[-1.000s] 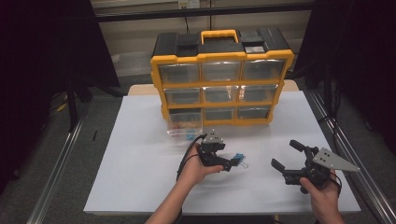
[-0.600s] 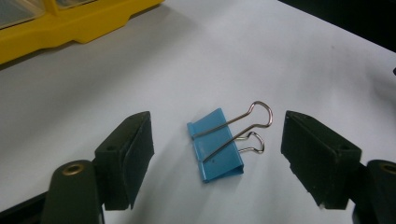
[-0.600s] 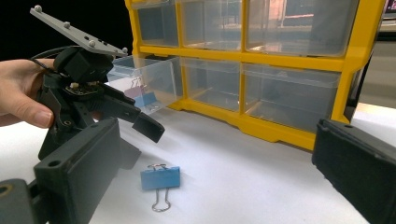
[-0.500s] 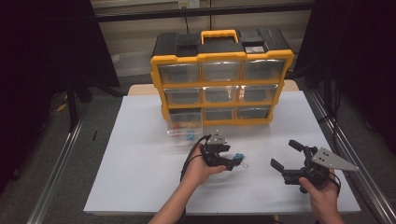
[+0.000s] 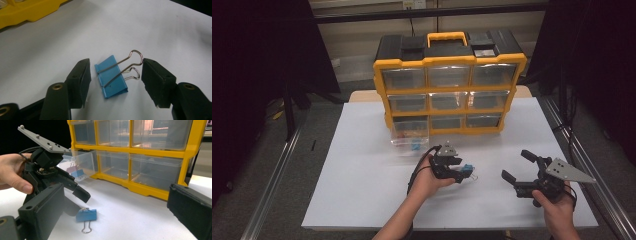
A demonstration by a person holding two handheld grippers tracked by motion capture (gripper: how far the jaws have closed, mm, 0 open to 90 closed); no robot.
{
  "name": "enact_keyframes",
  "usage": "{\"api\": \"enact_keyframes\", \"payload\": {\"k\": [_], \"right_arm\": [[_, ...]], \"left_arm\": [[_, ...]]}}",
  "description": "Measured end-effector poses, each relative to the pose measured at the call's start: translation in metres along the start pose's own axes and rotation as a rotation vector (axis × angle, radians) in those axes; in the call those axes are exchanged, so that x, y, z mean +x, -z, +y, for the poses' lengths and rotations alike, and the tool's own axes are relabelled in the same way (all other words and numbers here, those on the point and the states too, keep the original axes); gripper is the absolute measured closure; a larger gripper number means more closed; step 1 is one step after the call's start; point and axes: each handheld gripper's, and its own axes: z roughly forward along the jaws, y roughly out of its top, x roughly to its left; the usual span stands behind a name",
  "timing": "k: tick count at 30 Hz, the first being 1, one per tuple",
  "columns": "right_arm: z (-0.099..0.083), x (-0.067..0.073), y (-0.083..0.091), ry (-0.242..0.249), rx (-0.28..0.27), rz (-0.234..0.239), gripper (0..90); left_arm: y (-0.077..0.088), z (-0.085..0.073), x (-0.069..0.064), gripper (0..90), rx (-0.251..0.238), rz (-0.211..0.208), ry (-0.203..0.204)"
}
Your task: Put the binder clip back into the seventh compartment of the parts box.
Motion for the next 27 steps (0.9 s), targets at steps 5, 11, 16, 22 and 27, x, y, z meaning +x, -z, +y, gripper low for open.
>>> {"api": "enact_keyframes", "payload": {"k": [5, 11, 16, 22, 27], "right_arm": [[0.0, 0.0, 0.0, 0.003, -0.003, 0.006, 1.7], [0.0, 0.0, -0.001, 0.001, -0.001, 0.007, 1.7], [0.0, 0.0, -0.001, 0.0, -0.005, 0.002, 1.7], [0.0, 0.0, -0.001, -0.001, -0.002, 0.002, 1.7], [0.0, 0.0, -0.001, 0.003, -0.002, 0.006, 1.7]], "left_arm": [[-0.002, 0.002, -0.002, 39.6, -0.009, -0.016, -0.004], [-0.004, 0.006, -0.006, 38.8, -0.001, -0.021, -0.015], [-0.003, 0.009, -0.005, 46.0, -0.002, -0.028, -0.025], [0.003, 0.008, -0.002, 56.0, -0.027, -0.004, 0.008], [0.007, 0.007, 0.001, 66.2, -0.036, 0.002, 0.015]]}}
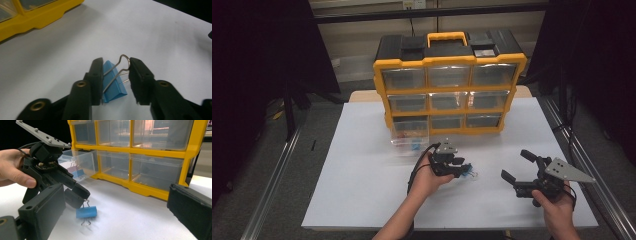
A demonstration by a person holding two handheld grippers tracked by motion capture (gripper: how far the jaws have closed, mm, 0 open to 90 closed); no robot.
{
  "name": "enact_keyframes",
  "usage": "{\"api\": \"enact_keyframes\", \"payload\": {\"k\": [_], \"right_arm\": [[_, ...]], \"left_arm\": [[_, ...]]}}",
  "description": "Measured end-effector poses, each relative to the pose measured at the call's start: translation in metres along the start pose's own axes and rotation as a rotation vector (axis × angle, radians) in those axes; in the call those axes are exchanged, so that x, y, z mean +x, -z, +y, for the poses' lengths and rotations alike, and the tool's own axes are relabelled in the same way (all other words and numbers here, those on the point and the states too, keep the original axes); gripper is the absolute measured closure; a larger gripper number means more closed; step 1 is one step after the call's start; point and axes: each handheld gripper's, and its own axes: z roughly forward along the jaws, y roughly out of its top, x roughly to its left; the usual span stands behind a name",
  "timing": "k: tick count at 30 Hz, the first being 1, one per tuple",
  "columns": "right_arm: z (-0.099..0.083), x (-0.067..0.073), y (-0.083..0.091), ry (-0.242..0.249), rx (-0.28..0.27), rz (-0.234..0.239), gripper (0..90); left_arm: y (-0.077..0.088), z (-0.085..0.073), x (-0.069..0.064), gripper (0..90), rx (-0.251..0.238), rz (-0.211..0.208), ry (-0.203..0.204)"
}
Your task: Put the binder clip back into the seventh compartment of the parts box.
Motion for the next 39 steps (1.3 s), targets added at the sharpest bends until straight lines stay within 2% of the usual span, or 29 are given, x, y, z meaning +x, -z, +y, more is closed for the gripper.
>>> {"api": "enact_keyframes", "payload": {"k": [3, 5, 12, 13, 15, 16, 17, 22, 27, 28, 30, 34, 36, 39], "right_arm": [[0.0, 0.0, 0.0, 0.0, 0.003, 0.0, 1.7], [0.0, 0.0, 0.0, -0.001, 0.002, 0.001, 1.7], [0.0, 0.0, 0.0, 0.001, 0.001, -0.002, 1.7], [0.0, 0.0, 0.0, 0.001, 0.001, -0.002, 1.7], [0.0, 0.0, 0.0, 0.001, 0.002, -0.002, 1.7], [0.0, 0.0, -0.001, 0.001, 0.001, 0.0, 1.7], [0.0, 0.0, -0.001, 0.0, 0.003, 0.0, 1.7], [0.0, 0.0, -0.001, -0.001, 0.001, 0.002, 1.7], [0.0, 0.0, 0.0, 0.001, 0.001, -0.002, 1.7], [0.0, 0.0, -0.001, 0.0, 0.001, 0.001, 1.7], [0.0, 0.0, -0.001, -0.002, 0.002, -0.001, 1.7], [0.0, 0.001, -0.002, 0.0, 0.002, 0.003, 1.7], [0.0, 0.001, -0.002, 0.001, 0.004, 0.002, 1.7], [0.0, 0.001, -0.002, 0.0, 0.006, 0.003, 1.7]], "left_arm": [[0.002, 0.0, 0.003, 71.6, -0.002, 0.002, 0.011], [0.005, -0.001, 0.004, 76.2, 0.014, 0.02, 0.014], [0.009, -0.002, 0.01, 85.5, -0.006, 0.032, 0.052], [0.01, -0.002, 0.011, 85.8, 0.0, 0.048, 0.054], [0.011, -0.002, 0.012, 87.8, -0.001, 0.054, 0.061], [0.011, -0.002, 0.013, 88.5, -0.018, 0.044, 0.071], [0.013, -0.002, 0.013, 88.9, 0.002, 0.057, 0.068], [0.017, -0.004, 0.015, 89.5, -0.007, 0.053, 0.091], [0.028, -0.006, 0.018, 89.5, 0.014, 0.079, 0.081], [0.029, -0.007, 0.019, 89.5, 0.0, 0.07, 0.086], [0.033, -0.008, 0.019, 89.5, 0.0, 0.078, 0.092], [0.033, -0.008, 0.02, 88.3, -0.019, 0.07, 0.089], [0.032, -0.007, 0.02, 86.2, -0.017, 0.076, 0.086], [0.028, -0.006, 0.02, 84.4, -0.019, 0.063, 0.087]]}}
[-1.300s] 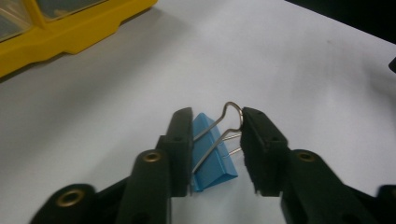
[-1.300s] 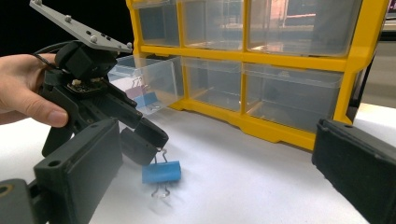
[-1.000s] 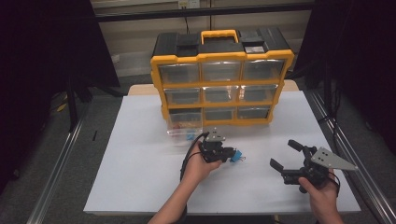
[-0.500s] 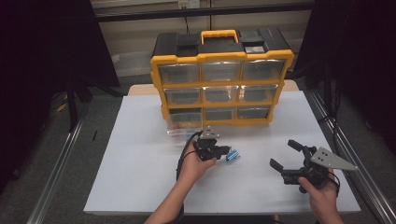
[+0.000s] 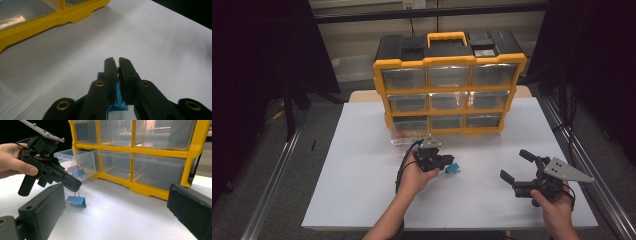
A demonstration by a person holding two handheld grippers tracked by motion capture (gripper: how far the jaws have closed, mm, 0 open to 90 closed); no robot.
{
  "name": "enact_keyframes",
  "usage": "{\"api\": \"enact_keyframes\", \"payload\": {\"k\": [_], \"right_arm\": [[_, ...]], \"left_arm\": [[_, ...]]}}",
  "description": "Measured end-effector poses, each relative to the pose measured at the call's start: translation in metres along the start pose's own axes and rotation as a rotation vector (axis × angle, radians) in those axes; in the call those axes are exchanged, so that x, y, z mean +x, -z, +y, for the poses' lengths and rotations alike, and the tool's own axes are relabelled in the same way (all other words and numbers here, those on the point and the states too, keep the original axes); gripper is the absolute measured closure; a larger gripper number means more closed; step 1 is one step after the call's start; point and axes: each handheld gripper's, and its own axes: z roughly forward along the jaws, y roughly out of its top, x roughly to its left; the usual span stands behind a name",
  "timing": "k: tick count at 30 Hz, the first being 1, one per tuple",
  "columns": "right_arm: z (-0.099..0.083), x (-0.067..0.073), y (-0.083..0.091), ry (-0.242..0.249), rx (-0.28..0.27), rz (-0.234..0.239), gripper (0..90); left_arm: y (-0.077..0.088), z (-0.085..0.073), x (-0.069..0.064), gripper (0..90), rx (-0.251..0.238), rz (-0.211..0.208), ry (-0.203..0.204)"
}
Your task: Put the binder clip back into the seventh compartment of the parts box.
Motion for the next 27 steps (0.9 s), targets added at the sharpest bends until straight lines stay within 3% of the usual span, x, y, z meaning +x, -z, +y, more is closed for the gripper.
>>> {"api": "enact_keyframes", "payload": {"k": [10, 18, 20, 27], "right_arm": [[0.0, -0.001, 0.001, -0.001, -0.003, -0.001, 1.7], [0.0, -0.001, 0.001, -0.003, -0.004, -0.001, 1.6], [0.0, -0.001, 0.001, -0.001, -0.004, -0.002, 1.7], [0.0, 0.0, 0.001, -0.003, -0.006, 0.0, 1.6]], "left_arm": [[-0.012, -0.003, 0.0, 86.1, 0.027, 0.006, 0.005], [-0.003, -0.005, 0.004, 89.1, 0.014, 0.011, 0.045], [0.001, -0.003, 0.004, 89.1, 0.014, 0.032, 0.05], [0.013, 0.006, 0.006, 89.2, 0.021, 0.033, 0.065]]}}
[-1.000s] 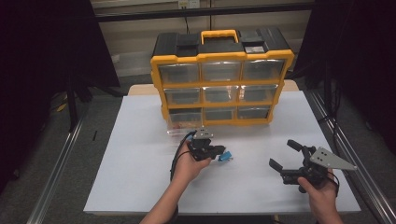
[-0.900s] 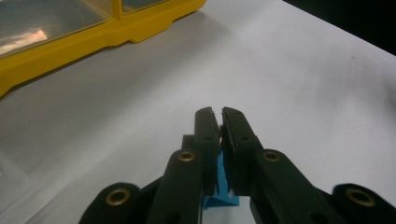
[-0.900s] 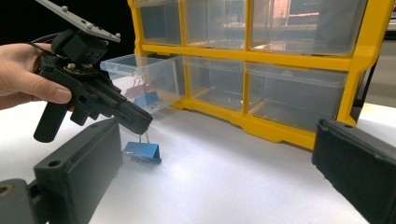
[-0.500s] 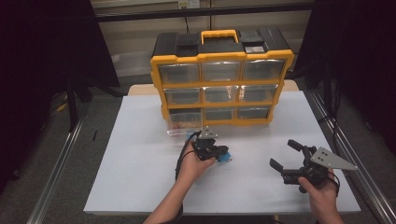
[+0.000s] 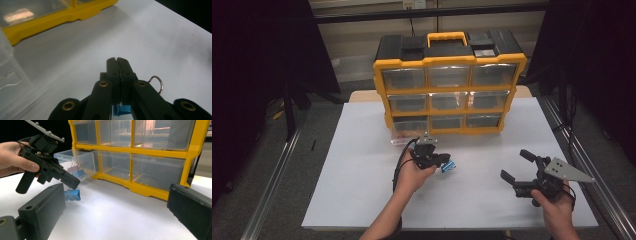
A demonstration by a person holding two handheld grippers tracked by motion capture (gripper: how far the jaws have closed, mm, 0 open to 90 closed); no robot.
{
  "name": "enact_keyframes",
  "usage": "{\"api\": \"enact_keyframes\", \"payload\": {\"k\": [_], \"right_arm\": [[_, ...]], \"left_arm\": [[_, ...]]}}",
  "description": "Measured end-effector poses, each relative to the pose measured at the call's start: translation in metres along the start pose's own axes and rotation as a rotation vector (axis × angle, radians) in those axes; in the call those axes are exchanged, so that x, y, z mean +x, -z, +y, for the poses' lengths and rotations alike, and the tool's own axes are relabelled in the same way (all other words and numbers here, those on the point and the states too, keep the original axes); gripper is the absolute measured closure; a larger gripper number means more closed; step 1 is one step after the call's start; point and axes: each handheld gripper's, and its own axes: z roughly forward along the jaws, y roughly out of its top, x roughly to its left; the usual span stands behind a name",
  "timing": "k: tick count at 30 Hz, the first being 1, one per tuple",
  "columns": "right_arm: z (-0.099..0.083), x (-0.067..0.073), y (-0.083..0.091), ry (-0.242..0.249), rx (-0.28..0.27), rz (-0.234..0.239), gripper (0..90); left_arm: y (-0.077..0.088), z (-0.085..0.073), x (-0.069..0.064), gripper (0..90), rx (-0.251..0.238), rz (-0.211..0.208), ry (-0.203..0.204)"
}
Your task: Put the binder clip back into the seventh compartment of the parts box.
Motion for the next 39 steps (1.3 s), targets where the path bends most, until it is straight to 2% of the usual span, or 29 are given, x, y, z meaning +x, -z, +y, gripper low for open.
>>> {"api": "enact_keyframes", "payload": {"k": [5, 6, 7, 11, 14, 17, 18, 19, 21, 23, 32, 34, 36, 37, 39], "right_arm": [[0.0, 0.0, 0.0, 0.001, -0.001, 0.0, 1.7], [0.0, 0.0, 0.0, 0.0, -0.001, 0.001, 1.7], [0.0, 0.0, 0.0, 0.001, 0.0, -0.001, 1.7], [0.0, 0.0, 0.0, 0.001, -0.001, -0.002, 1.7], [0.0, 0.0, 0.0, 0.001, -0.003, 0.0, 1.7], [0.0, 0.0, 0.0, 0.002, -0.003, 0.001, 1.7], [0.0, 0.0, 0.0, 0.002, -0.003, 0.0, 1.7], [0.0, 0.0, 0.0, 0.002, -0.002, 0.001, 1.7], [0.0, 0.0, 0.0, 0.001, -0.002, -0.002, 1.7], [0.0, 0.0, 0.0, 0.002, -0.003, 0.001, 1.7], [0.0, 0.0, 0.0, 0.004, -0.004, -0.001, 1.7], [0.0, 0.0, 0.0, 0.003, -0.005, 0.001, 1.7], [0.0, 0.0, 0.0, 0.003, -0.005, 0.001, 1.7], [0.0, 0.0, 0.0, 0.003, -0.004, 0.002, 1.7], [0.0, 0.0, 0.0, 0.001, -0.004, 0.002, 1.7]], "left_arm": [[0.005, 0.006, 0.001, 89.2, -0.003, -0.003, 0.006], [0.006, 0.007, 0.0, 89.2, 0.001, 0.021, 0.008], [0.007, 0.008, 0.0, 89.2, -0.001, 0.005, 0.01], [0.009, 0.01, 0.001, 89.2, -0.006, -0.005, 0.015], [0.011, 0.012, 0.001, 89.2, 0.009, 0.001, 0.014], [0.013, 0.014, 0.001, 89.3, 0.007, 0.005, 0.015], [0.012, 0.014, 0.002, 89.3, -0.009, -0.002, 0.02], [0.014, 0.015, 0.002, 89.2, 0.007, 0.006, 0.018], [0.014, 0.016, 0.001, 89.2, -0.004, 0.016, 0.025], [0.016, 0.018, 0.002, 89.3, 0.0, -0.003, 0.026], [0.021, 0.024, 0.003, 89.2, -0.008, -0.005, 0.035], [0.022, 0.026, 0.002, 89.2, -0.002, 0.014, 0.036], [0.022, 0.027, 0.003, 89.3, -0.01, -0.004, 0.034], [0.024, 0.028, 0.003, 89.2, 0.005, 0.001, 0.034], [0.024, 0.029, 0.003, 89.2, 0.004, -0.001, 0.032]]}}
